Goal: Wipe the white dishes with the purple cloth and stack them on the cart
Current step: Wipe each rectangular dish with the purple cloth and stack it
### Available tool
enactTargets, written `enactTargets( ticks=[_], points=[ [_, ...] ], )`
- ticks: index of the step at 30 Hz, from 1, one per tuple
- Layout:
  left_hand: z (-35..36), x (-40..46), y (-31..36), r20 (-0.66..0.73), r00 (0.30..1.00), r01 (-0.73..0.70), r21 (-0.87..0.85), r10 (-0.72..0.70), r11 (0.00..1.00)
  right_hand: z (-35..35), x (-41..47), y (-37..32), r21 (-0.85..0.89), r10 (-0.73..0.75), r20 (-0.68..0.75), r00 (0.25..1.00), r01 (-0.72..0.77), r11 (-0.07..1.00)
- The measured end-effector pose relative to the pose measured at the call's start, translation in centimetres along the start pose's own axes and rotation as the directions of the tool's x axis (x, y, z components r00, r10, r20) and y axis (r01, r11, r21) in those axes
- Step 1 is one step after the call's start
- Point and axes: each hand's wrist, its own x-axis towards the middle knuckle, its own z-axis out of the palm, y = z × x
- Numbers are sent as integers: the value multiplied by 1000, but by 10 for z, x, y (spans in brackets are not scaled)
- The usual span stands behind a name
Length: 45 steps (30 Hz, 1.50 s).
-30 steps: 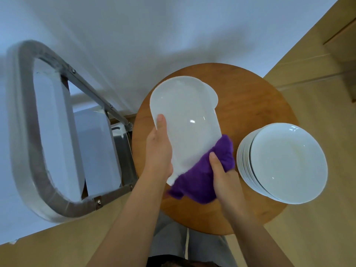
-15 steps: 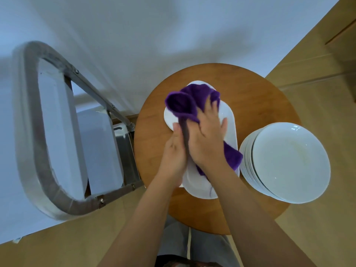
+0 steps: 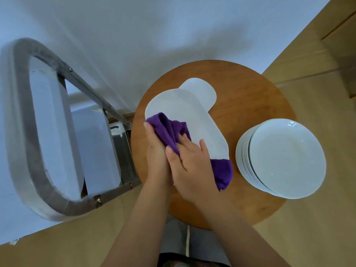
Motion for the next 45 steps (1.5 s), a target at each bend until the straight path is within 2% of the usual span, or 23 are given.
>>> enactTargets(
  ticks=[2,4,6,9,12,15,17,18,20,21,22,24,26,28,29,34,37,39,40,42,43,44,45],
  points=[
    [-1,7,3,22,998,66,-1,-66,998,-2,-7,6,-28,-23,50,998,25,999],
    [-2,9,8,-49,995,88,-9,-88,996,-5,-13,12,-68,-37,73,997,42,997],
    [0,11,14,-111,989,98,-49,-102,994,-6,-20,21,-162,-131,37,991,136,977],
    [2,17,24,-118,977,162,-123,-177,979,-10,-26,40,-360,-279,41,959,275,892],
    [0,19,34,-105,977,185,-24,-186,983,-23,-21,63,-461,-315,-2,949,278,843],
    [-3,17,33,-10,976,220,72,-219,973,-37,-16,77,-456,-337,-71,939,270,848],
    [-5,13,33,79,972,216,81,-223,973,-42,-17,77,-316,-339,-47,940,307,897],
    [-7,13,32,111,967,220,77,-228,973,-43,-17,73,-178,-272,-49,961,260,949],
    [-10,14,27,125,967,212,78,-220,974,-44,-18,61,158,24,-31,999,-19,987],
    [-10,14,25,97,972,204,95,-213,974,-44,-18,56,312,166,2,986,-158,937],
    [-10,14,21,50,973,218,113,-225,969,-43,-16,53,435,247,18,969,-230,870],
    [-11,9,11,21,941,335,48,-337,941,-39,-14,51,654,329,60,943,-286,700],
    [-10,6,-2,216,884,449,-149,-414,881,-33,-11,47,823,377,130,917,-312,475],
    [-8,3,-9,390,856,466,-297,-340,833,-26,-9,46,883,406,185,895,-333,331],
    [-8,4,-9,421,862,438,-342,-282,831,-25,-8,46,892,410,205,889,-342,295],
    [-3,18,7,337,940,217,-452,-60,865,-26,-9,54,833,500,176,848,-399,383],
    [-5,24,17,199,980,82,-380,-5,921,-31,-11,63,891,608,99,788,-342,298],
    [-4,25,18,113,993,0,-311,37,950,-35,-13,66,920,607,51,793,-273,279],
    [-3,23,17,88,995,-27,-284,54,959,-36,-10,62,926,561,50,826,-248,283],
    [3,15,9,77,995,-49,-233,68,971,-37,-1,52,842,441,85,893,-301,447],
    [7,10,5,92,993,-50,-217,71,975,-34,5,44,745,445,158,881,-402,532],
    [10,6,2,101,992,-53,-205,75,977,-32,11,40,705,564,175,807,-503,500],
    [12,3,-1,93,993,-58,-195,77,979,-29,9,41,551,549,88,831,-500,668]
  ],
)
